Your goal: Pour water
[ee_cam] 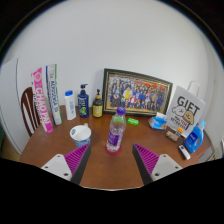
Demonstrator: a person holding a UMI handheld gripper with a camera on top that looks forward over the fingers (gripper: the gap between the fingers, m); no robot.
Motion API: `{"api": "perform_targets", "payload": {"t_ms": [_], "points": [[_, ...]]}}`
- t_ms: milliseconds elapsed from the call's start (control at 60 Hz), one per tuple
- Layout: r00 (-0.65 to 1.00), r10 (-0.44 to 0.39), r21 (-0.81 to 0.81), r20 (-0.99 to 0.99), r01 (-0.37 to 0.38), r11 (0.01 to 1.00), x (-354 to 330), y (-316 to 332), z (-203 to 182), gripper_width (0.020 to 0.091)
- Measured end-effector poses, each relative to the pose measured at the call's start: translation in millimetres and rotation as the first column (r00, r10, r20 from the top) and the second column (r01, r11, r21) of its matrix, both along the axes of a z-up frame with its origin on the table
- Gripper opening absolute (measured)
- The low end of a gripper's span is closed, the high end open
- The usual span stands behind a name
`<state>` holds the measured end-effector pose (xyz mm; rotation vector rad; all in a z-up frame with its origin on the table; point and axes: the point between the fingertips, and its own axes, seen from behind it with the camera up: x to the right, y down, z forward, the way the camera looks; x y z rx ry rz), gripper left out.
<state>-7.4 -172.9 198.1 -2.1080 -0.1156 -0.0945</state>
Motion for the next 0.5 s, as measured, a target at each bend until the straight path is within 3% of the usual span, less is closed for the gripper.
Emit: {"api": "perform_targets", "payload": {"t_ms": [233, 500], "points": [[0.998, -0.064, -0.014, 0.008, 0.064, 0.998, -17, -91, 28, 0.0852], [0.995, -0.074, 0.002, 0.074, 0.074, 0.997, -11, -124, 33, 0.0853]]}}
